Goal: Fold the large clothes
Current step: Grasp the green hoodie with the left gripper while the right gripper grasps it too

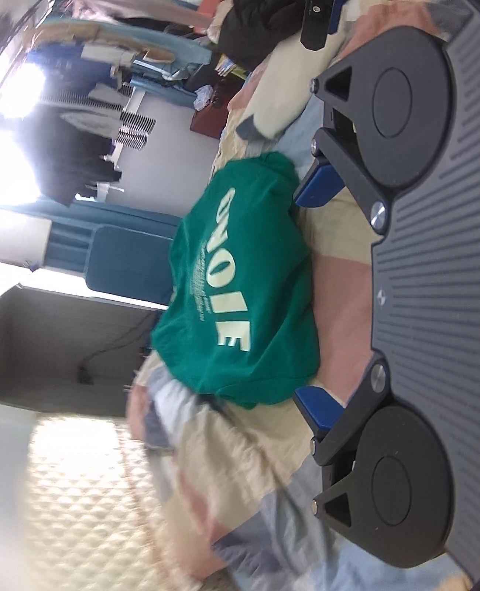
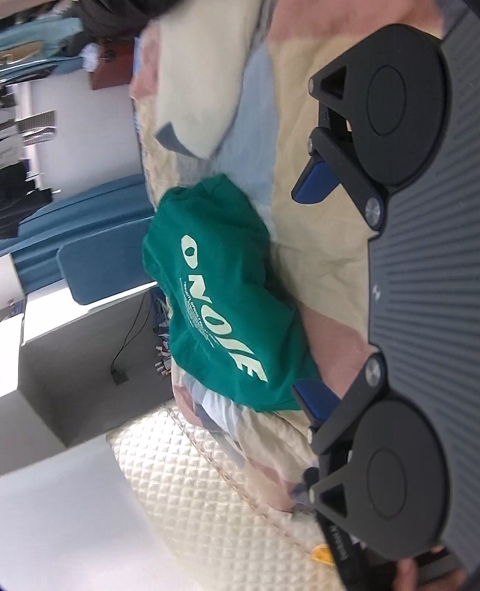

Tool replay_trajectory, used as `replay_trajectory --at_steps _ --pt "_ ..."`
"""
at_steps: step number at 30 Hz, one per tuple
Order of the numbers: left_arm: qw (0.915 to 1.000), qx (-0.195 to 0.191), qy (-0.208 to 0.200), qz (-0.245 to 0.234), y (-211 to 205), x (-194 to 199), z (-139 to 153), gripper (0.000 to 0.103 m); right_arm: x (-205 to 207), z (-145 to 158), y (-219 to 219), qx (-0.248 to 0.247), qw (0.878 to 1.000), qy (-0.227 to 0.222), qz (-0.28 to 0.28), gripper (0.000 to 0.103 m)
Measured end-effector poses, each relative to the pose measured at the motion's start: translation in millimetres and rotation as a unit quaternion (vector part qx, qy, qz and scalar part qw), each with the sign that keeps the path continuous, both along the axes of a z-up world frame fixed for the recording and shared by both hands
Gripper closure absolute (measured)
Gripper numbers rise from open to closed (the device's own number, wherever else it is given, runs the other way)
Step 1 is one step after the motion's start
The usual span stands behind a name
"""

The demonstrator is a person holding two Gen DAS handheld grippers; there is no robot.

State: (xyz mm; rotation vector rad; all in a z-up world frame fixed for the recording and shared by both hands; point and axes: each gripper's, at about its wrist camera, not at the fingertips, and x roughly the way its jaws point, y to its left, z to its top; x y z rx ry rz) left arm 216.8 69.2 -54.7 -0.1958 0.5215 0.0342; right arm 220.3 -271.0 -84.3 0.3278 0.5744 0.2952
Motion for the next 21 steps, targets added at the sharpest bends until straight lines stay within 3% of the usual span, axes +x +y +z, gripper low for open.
replay_trajectory --at_steps 4,11,15,18,21 --pt "0.9974 -0.062 0.031 0.021 37.5 70.4 -48.5 0.0 70.6 -34.4 3.7 0.015 0.999 0.02 -0.02 0.0" --pt "0.985 -0.148 0.063 0.062 93.1 173.2 -135.0 0.0 177.9 -118.9 -10.7 0.096 0.989 0.077 -0.087 0.0" --pt "0.98 -0.172 0.056 0.081 111.6 206.0 -163.5 0.0 220.8 -148.2 -19.0 0.145 0.98 0.081 -0.106 0.0" --pt "0.9719 -0.208 0.055 0.094 124.1 222.8 -178.2 0.0 248.2 -161.5 -21.5 0.192 0.973 0.082 -0.1 0.0" --pt "0.9614 -0.243 0.064 0.111 133.1 242.9 -188.5 0.0 265.7 -161.2 -15.5 0.199 0.973 0.077 -0.091 0.0"
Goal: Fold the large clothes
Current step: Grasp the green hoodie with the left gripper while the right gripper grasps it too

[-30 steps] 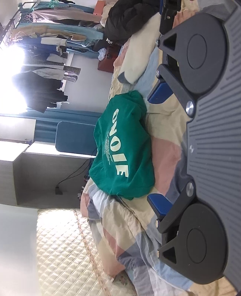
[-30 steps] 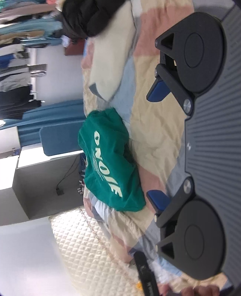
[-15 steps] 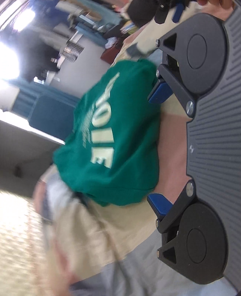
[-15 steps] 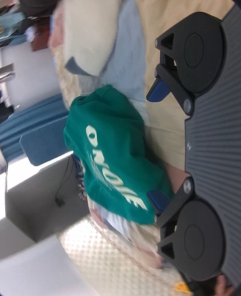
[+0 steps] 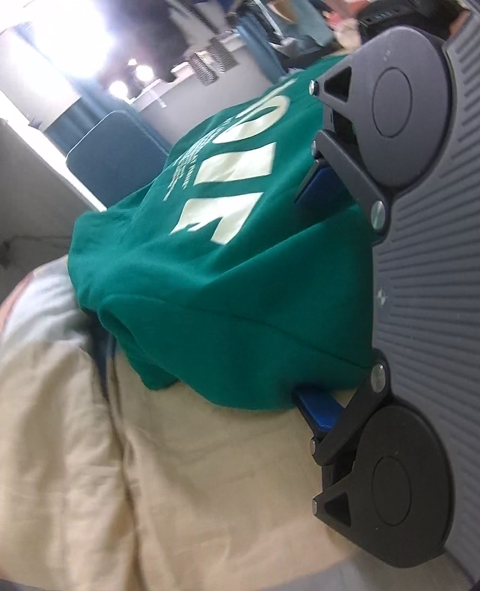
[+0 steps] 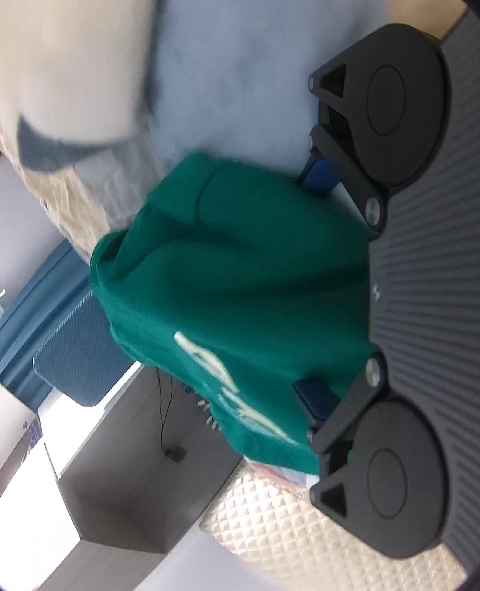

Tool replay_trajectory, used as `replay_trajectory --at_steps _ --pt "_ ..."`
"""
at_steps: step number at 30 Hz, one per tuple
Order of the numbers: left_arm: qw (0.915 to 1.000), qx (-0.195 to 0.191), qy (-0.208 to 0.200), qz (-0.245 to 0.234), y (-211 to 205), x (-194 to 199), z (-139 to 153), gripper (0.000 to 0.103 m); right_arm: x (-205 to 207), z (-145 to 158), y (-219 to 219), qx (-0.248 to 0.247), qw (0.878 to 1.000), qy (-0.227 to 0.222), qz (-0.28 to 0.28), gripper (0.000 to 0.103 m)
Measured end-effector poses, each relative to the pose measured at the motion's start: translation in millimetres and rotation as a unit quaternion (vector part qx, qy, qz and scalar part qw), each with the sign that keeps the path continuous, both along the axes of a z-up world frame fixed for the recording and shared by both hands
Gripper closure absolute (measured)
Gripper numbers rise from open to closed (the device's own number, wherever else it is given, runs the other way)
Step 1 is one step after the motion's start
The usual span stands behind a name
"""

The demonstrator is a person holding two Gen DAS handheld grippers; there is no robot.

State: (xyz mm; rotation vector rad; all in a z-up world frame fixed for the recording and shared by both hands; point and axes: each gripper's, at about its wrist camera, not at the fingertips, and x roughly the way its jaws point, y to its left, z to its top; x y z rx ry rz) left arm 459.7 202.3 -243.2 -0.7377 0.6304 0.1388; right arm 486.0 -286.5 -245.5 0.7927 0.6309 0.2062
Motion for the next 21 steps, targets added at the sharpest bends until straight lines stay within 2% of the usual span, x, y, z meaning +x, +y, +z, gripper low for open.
replay_trajectory --at_steps 5,6,7,8,10,11,12,13,15,18,21 --pt "0.9994 -0.023 0.024 0.011 10.0 24.6 0.1 0.0 14.0 5.2 12.8 -0.014 1.0 0.019 0.014 0.0" --pt "0.9991 -0.028 0.031 0.012 9.0 23.8 2.7 0.002 15.6 7.1 14.3 -0.013 1.0 0.024 0.016 0.005" --pt "0.9986 -0.033 0.038 0.014 10.0 23.9 5.1 0.011 21.2 5.3 13.3 -0.009 0.999 0.027 0.023 0.022" --pt "0.9981 -0.036 0.047 0.019 12.6 25.3 7.0 0.016 22.9 7.1 13.6 0.002 0.999 0.032 0.032 0.03" --pt "0.9967 -0.046 0.063 0.023 18.7 28.1 9.5 0.038 24.7 13.1 15.3 0.018 0.998 0.043 0.042 0.057" --pt "0.9959 -0.059 0.066 0.021 23.8 30.5 9.8 0.044 24.8 18.7 16.8 0.017 0.998 0.042 0.048 0.067" --pt "0.9954 -0.069 0.065 0.017 27.1 29.9 10.9 0.057 24.6 26.3 19.6 0.011 0.998 0.039 0.055 0.084" --pt "0.9952 -0.075 0.061 0.011 28.5 29.6 13.0 0.07 25.1 35.2 21.6 0.002 0.998 0.033 0.059 0.087" --pt "0.996 -0.074 0.049 0.002 27.3 22.8 23.8 0.08 17.2 53.1 26.7 -0.011 0.998 0.002 0.066 0.09" --pt "0.9982 -0.057 0.019 0.001 25.5 9.4 43.9 0.085 0.2 77.5 26.9 -0.016 0.996 -0.056 0.072 0.091" --pt "0.9982 -0.059 -0.013 0.0 28.1 -11.2 62.2 0.086 -26.5 102.9 19.7 -0.006 0.991 -0.115 0.068 0.092"
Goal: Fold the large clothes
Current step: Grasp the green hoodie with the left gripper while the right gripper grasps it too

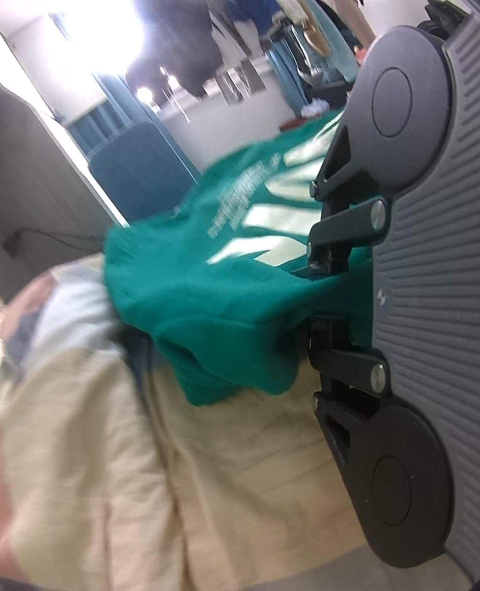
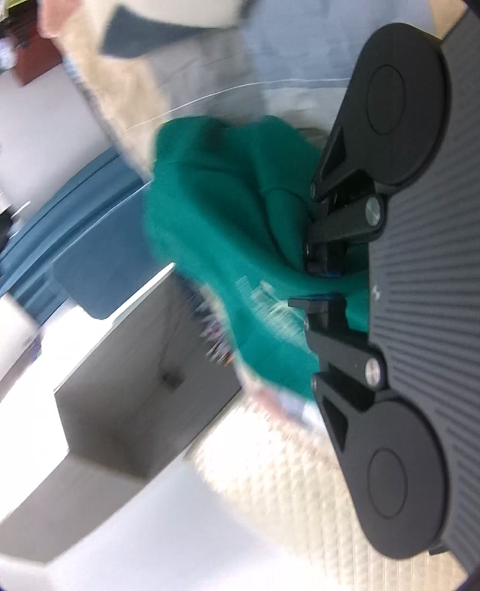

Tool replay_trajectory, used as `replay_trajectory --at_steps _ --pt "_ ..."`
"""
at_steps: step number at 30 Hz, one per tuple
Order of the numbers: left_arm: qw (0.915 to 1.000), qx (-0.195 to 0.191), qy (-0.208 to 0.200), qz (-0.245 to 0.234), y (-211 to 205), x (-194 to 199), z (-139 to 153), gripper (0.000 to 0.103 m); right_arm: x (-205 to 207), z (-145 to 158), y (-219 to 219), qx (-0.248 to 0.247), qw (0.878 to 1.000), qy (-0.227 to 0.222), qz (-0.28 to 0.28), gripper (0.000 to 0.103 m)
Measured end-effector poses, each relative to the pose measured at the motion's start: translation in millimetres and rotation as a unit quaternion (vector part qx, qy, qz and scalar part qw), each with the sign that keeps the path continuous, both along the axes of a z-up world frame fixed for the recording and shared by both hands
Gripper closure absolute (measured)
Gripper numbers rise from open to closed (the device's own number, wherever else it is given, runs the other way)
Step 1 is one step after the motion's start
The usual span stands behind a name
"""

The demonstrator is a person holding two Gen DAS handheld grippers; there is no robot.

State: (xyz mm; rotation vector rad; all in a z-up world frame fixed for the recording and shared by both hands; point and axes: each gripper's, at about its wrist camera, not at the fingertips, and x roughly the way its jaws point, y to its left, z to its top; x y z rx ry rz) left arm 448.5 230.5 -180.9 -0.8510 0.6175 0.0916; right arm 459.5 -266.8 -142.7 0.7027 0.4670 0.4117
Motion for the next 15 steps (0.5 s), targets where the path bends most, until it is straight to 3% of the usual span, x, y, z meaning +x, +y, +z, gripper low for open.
replay_trajectory --at_steps 5,15 --pt "0.9986 0.009 -0.052 -0.011 0.5 -51.3 30.1 0.087 -55.5 38.6 -4.5 -0.007 0.997 -0.074 0.016 0.092" --pt "0.9929 0.025 -0.115 -0.019 -16.0 -218.5 87.0 0.088 -197.1 70.7 -28.3 0.033 0.993 -0.109 0.01 0.092"
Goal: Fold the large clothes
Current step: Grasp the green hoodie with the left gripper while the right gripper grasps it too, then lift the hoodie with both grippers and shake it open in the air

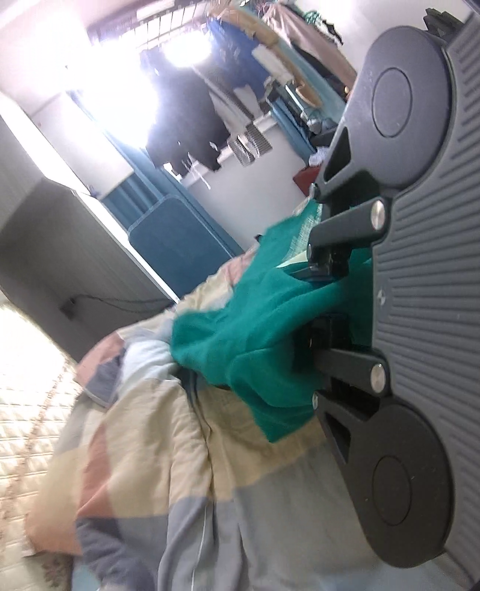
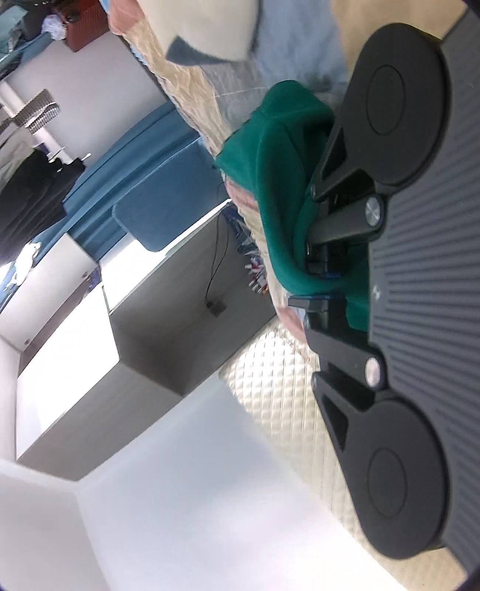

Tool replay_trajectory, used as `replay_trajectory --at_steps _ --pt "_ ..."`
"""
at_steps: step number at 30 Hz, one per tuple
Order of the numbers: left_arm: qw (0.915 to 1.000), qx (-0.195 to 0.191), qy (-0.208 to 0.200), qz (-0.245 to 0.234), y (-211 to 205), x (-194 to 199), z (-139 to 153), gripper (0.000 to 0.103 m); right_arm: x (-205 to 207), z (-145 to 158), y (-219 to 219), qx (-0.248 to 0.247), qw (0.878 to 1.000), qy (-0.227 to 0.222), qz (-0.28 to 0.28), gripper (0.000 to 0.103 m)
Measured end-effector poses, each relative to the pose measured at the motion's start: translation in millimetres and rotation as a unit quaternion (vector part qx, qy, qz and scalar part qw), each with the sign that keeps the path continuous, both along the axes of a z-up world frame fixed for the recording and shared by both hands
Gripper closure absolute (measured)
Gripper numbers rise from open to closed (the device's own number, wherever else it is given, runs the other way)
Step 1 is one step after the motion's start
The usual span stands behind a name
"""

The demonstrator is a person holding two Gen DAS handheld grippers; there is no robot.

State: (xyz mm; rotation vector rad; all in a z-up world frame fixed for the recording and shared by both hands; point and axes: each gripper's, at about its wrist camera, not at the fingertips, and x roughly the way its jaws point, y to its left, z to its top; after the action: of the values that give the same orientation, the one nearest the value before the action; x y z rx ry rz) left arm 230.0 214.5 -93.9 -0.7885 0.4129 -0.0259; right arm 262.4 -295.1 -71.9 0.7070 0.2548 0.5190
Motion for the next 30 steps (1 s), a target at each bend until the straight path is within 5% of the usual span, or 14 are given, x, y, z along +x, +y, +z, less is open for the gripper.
replay_trajectory --at_steps 6,11,17,30 --pt "0.9997 0.004 -0.024 -0.007 -13.8 -98.3 10.7 0.088 -59.4 7.4 -12.5 -0.054 0.998 0.015 -0.004 0.092" --pt "0.9998 -0.01 -0.007 -0.016 -13.8 -131.7 -14.0 0.087 -69.9 -2.8 -15.1 -0.078 0.993 0.087 -0.016 0.091" --pt "0.9997 -0.013 0.012 -0.016 0.9 -112.7 -44.6 0.084 -58.7 -34.5 4.3 -0.103 0.985 0.141 -0.017 0.091" --pt "0.9995 -0.005 0.032 -0.005 19.1 -36.0 -104.0 0.062 15.4 -115.5 43.3 -0.161 0.962 0.22 -0.017 0.089"
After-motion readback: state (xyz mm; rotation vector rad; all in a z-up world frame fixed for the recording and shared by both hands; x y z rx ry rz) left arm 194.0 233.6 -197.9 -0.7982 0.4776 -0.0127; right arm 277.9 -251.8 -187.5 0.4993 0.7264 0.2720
